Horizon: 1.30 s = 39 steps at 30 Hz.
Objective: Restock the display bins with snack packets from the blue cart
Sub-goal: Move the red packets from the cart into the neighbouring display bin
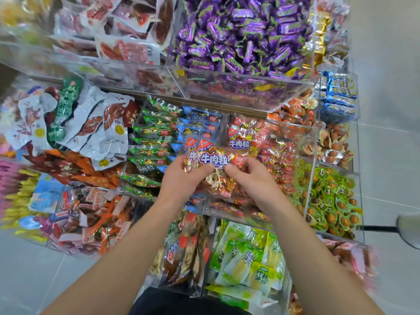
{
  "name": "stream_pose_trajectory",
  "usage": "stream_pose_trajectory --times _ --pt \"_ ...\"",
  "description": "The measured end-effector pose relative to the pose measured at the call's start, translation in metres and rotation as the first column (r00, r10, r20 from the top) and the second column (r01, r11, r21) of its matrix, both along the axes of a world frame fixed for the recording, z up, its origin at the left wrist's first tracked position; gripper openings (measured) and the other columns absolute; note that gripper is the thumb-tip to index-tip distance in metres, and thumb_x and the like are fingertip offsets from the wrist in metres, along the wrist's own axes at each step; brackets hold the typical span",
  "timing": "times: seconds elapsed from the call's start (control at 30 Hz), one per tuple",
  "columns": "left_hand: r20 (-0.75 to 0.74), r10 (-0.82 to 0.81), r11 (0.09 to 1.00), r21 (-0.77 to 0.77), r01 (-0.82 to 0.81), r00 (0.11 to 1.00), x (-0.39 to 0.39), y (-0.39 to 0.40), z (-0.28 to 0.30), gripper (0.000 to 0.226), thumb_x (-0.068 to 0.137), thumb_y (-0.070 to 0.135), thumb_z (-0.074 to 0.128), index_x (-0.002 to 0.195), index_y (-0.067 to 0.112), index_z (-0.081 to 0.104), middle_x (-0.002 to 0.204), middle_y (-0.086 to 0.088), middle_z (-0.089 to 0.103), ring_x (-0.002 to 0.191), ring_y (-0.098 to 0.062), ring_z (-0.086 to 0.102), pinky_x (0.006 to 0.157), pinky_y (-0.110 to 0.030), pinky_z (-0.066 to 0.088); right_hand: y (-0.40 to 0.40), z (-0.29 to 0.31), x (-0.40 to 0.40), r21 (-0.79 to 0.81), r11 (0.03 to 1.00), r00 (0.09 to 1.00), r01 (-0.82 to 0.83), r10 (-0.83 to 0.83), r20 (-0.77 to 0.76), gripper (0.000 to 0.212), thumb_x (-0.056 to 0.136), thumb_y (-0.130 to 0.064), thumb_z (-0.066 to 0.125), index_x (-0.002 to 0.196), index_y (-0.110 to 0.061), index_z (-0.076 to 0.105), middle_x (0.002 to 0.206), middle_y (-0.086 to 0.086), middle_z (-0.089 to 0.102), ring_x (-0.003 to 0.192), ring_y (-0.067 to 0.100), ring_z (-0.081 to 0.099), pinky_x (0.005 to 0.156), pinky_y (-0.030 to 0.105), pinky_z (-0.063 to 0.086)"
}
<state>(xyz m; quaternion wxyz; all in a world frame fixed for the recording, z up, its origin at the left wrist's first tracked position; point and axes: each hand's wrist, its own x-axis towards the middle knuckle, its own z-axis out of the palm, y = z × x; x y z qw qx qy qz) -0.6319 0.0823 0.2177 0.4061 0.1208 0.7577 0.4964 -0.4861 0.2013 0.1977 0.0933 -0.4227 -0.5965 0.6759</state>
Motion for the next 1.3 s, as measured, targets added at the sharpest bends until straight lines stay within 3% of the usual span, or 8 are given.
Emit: stream_pose_trajectory --times 0.17,0.4,0.5,0.63,0.73,1.03,1.17,1.3 --pt "-0.079 -0.001 0.999 -0.033 -0.001 0.997 0.003 -0.003 0.001 0.08 0.055 0.084 0.072 0.117 0.034 0.065 0.111 0.007 0.074 0.103 -0.024 0.071 0.09 -0.055 0.057 0.005 0.001 0.011 -0.166 0.91 0.901 0.38 -0.405 -0.156 0.012 0.087 -0.01 0.073 0.095 -0.015 0.064 0.071 -0.004 0.064 0.052 0.008 0.061 0.045 0.023 0.048" --pt "0.079 0.151 0.988 0.017 -0.153 0.985 -0.004 -0.01 0.011 0.125 0.048 0.069 0.073 0.157 0.026 0.029 0.15 -0.02 0.048 0.135 -0.04 0.05 0.107 -0.058 0.045 0.045 -0.025 0.02 0.317 0.859 0.905 0.401 -0.425 0.008 0.02 0.085 -0.03 0.075 0.098 -0.033 0.06 0.085 -0.019 0.069 0.077 -0.003 0.064 0.068 0.025 0.046" --pt "0.109 0.174 0.984 0.006 -0.175 0.979 -0.005 -0.013 0.012 0.101 0.063 0.056 0.075 0.151 0.023 0.039 0.146 -0.022 0.05 0.13 -0.037 0.054 0.104 -0.058 0.048 0.048 -0.04 0.002 0.374 0.895 0.95 0.242 -0.297 0.097 0.036 0.087 -0.026 0.074 0.118 -0.023 0.058 0.1 -0.011 0.067 0.089 0.007 0.062 0.075 0.027 0.046" --pt "0.086 0.172 0.985 -0.022 -0.17 0.981 -0.007 -0.016 0.004 0.058 0.089 0.034 0.071 0.142 0.024 0.049 0.138 -0.023 0.056 0.119 -0.036 0.061 0.098 -0.057 0.053 0.042 -0.055 -0.012 0.452 0.876 0.934 0.172 -0.291 0.209 0.03 0.091 -0.026 0.07 0.113 -0.024 0.05 0.087 -0.016 0.057 0.073 -0.005 0.051 0.059 0.014 0.035" --pt "0.057 0.147 0.989 -0.026 -0.145 0.988 -0.01 -0.016 -0.005 0.017 0.092 0.03 0.07 0.098 0.042 0.059 0.105 -0.009 0.068 0.097 -0.024 0.065 0.094 -0.056 0.056 0.044 -0.053 -0.015 0.463 0.872 0.924 0.159 -0.297 0.241 0.028 0.091 -0.028 0.069 0.108 -0.024 0.047 0.084 -0.015 0.057 0.071 -0.001 0.052 0.055 0.015 0.034" --pt "0.043 0.117 0.993 -0.006 -0.117 0.992 -0.014 -0.015 -0.019 0.007 0.094 0.024 0.067 0.092 0.031 0.065 0.065 0.02 0.067 0.063 0.002 0.066 0.076 -0.041 0.061 0.046 -0.056 -0.012 0.446 0.889 0.91 0.107 -0.267 0.316 0.031 0.089 -0.032 0.071 0.098 -0.015 0.047 0.082 -0.006 0.055 0.07 0.006 0.051 0.053 0.024 0.034" --pt "0.056 0.111 0.994 -0.02 -0.11 0.992 -0.014 -0.017 -0.017 0.006 0.093 0.026 0.068 0.093 0.032 0.066 0.067 0.019 0.069 0.075 -0.008 0.068 0.087 -0.051 0.06 0.051 -0.057 -0.008 0.378 0.925 0.917 0.031 -0.176 0.357 0.033 0.09 -0.032 0.069 0.106 -0.015 0.046 0.086 -0.005 0.058 0.071 0.008 0.055 0.053 0.023 0.036" --pt "0.058 0.095 0.995 -0.027 -0.093 0.994 -0.013 -0.015 -0.014 0.004 0.094 0.027 0.067 0.098 0.027 0.066 0.067 0.02 0.068 0.081 -0.014 0.066 0.09 -0.053 0.058 0.045 -0.054 -0.012 0.409 0.878 0.913 0.249 -0.354 0.203 0.047 0.084 -0.03 0.076 0.113 -0.024 0.039 0.091 -0.006 0.055 0.078 0.008 0.057 0.059 0.021 0.041"
